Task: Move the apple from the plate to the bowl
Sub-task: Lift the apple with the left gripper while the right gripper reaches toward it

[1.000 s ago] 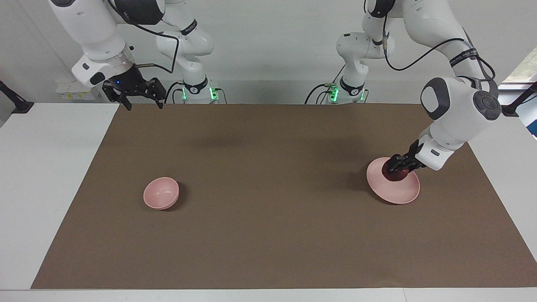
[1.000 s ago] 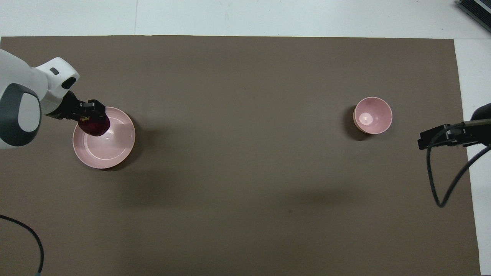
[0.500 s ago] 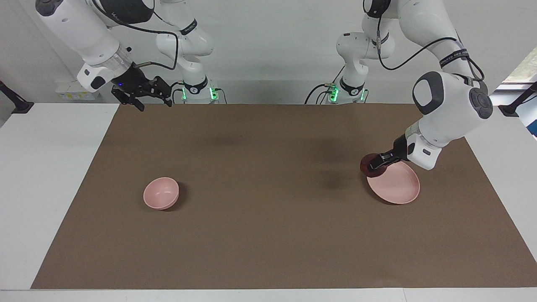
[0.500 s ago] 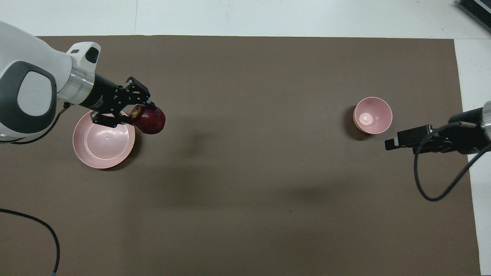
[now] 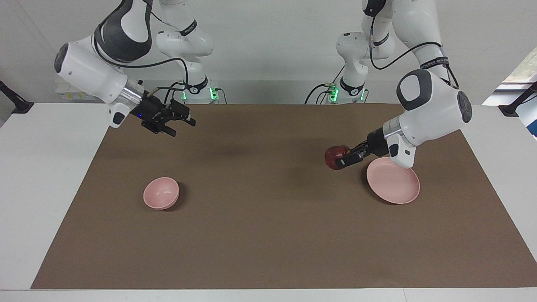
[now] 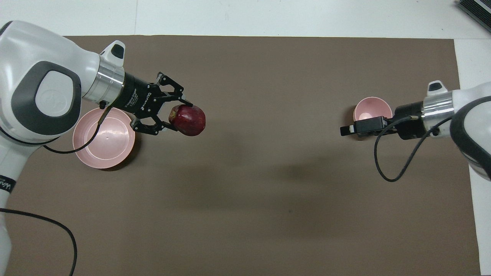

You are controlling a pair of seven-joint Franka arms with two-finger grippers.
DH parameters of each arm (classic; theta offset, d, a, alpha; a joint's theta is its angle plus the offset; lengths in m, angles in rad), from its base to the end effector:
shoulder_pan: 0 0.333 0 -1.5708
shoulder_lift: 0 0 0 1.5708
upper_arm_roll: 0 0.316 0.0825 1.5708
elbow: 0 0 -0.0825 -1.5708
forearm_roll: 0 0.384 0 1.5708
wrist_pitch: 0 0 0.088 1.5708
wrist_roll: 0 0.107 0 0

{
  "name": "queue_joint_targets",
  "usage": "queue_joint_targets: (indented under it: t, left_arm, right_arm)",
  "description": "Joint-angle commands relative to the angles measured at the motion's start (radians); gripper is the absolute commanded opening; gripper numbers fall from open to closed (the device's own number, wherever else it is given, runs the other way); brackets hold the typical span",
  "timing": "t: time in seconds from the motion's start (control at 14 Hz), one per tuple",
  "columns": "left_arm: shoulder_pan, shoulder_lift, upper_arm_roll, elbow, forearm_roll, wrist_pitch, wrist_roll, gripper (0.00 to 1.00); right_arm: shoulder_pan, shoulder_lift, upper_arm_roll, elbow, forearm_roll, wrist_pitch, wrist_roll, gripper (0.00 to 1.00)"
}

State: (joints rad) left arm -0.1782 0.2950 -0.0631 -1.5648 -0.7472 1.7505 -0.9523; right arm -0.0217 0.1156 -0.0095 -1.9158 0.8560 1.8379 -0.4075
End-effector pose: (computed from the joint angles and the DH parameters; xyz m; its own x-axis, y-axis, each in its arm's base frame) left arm 0.6129 -0.2088 0.4894 0.5546 0.5409 -0.6324 0.8092 -0.5279 0.2581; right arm 0.5787 0.0425 0.4433 0.9988 0.0457 0.0167 0.0434 -0.6833 -0.7289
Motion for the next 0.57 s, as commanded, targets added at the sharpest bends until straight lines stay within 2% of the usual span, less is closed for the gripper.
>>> queue_joint_targets:
  t: [0.0, 0.29, 0.5]
  left_arm:
    - [0.005, 0.013, 0.000, 0.026, -0.096, -0.025, -0.091, 0.00]
    - [-0.012, -0.014, -0.018, -0.029, -0.291, 0.105, -0.114, 0.00]
    - [-0.036, -0.034, -0.064, -0.078, -0.374, 0.262, -0.117, 0.00]
  right_arm:
    - [0.046, 0.001, 0.000, -0.034, 0.136, 0.059, -0.056, 1.00]
    - [0.118, -0.027, 0.000, -0.072, 0.372, 0.067, -0.063, 1.00]
    - [0.140, -0.045, 0.005, -0.103, 0.504, 0.067, -0.114, 1.00]
